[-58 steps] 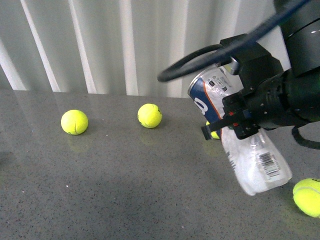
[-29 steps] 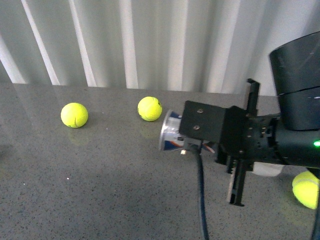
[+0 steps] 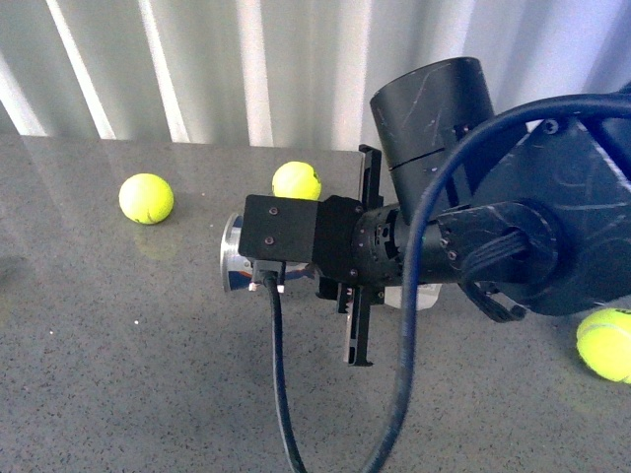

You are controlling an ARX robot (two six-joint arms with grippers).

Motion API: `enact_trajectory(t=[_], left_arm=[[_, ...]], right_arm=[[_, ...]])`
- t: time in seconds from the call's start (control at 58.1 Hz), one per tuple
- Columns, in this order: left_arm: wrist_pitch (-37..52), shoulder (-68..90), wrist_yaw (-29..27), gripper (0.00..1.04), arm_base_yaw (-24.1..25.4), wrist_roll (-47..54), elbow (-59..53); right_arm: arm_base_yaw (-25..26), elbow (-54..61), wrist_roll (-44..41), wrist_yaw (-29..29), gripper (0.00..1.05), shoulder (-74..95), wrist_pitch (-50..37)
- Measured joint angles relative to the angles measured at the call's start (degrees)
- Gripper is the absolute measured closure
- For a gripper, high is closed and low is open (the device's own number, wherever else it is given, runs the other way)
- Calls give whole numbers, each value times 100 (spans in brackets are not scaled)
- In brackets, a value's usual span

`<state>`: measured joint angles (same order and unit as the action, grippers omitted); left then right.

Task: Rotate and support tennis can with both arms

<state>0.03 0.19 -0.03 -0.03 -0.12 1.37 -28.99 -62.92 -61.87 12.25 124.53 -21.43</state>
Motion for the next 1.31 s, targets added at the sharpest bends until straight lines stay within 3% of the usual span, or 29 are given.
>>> enact_trajectory(t=[0.464, 1.083, 1.118, 1.307], left_arm=[[0, 0, 0, 7, 0, 0, 0], [0, 0, 0, 7, 0, 0, 0], [0, 0, 0, 7, 0, 0, 0], [0, 0, 0, 7, 0, 0, 0]], right_arm=[[-721, -1106, 529, -4, 99, 540, 686], [-817, -1423, 772, -186, 99, 728, 1397], [-820, -1423, 767, -186, 97, 721, 1429], [-817, -1355, 920, -166, 65, 713, 1543]])
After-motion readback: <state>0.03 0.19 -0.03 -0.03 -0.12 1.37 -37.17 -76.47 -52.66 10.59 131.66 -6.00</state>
